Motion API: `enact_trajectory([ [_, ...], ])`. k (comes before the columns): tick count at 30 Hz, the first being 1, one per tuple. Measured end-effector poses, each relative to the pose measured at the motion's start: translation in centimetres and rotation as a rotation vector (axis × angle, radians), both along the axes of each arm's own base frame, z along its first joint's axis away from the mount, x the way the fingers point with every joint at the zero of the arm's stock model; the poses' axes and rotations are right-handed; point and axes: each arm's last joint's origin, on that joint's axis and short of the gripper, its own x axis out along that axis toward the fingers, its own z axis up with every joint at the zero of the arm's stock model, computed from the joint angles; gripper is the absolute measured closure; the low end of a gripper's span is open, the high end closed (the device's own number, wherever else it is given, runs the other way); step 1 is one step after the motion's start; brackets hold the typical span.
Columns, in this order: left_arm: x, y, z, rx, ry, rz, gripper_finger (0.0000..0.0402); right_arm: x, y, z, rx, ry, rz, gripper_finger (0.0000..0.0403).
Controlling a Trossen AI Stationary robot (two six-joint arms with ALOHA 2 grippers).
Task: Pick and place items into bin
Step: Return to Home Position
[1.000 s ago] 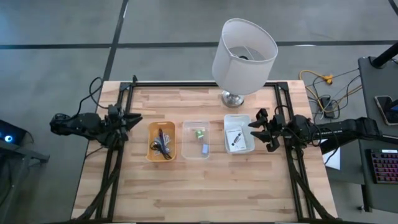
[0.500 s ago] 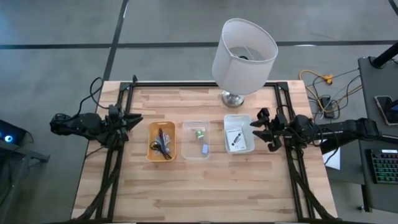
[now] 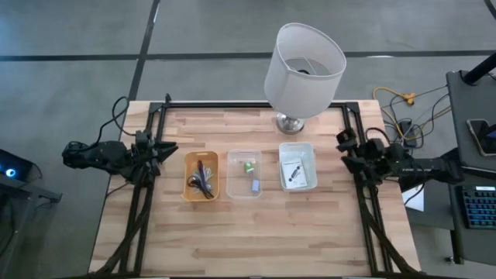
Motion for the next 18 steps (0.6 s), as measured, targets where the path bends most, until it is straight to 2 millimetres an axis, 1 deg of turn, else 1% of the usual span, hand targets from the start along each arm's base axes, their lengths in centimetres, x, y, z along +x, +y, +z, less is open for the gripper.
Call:
enact_trajectory([
  [2, 0.01, 0.0, -0.01, 0.0, 0.001, 0.0, 0.0332, -0.67, 0.05, 0.34, -0.016, -0.054, -0.01, 0.0239],
  [4, 0.01, 0.0, -0.02, 0.0, 0.001, 0.0, 0.0332, -1.08, 0.09, 0.42, -0.08, -0.078, -0.062, 0.0238],
  [10, 0.01, 0.0, -0.02, 0.0, 0.001, 0.0, 0.0332, -1.25, 0.1, -0.15, -0.422, -0.062, -0.333, 0.0239],
  [13, 0.01, 0.0, -0.02, 0.0, 0.001, 0.0, 0.0332, -1.21, 0.1, -0.25, -0.55, -0.068, -0.429, 0.0239],
  [16, 0.01, 0.0, -0.02, 0.0, 0.001, 0.0, 0.0332, -1.23, 0.1, -0.23, -0.619, -0.078, -0.484, 0.0239],
  [18, 0.01, 0.0, -0.02, 0.0, 0.001, 0.0, 0.0332, -1.22, 0.1, -0.24, -0.632, -0.08, -0.494, 0.0239],
])
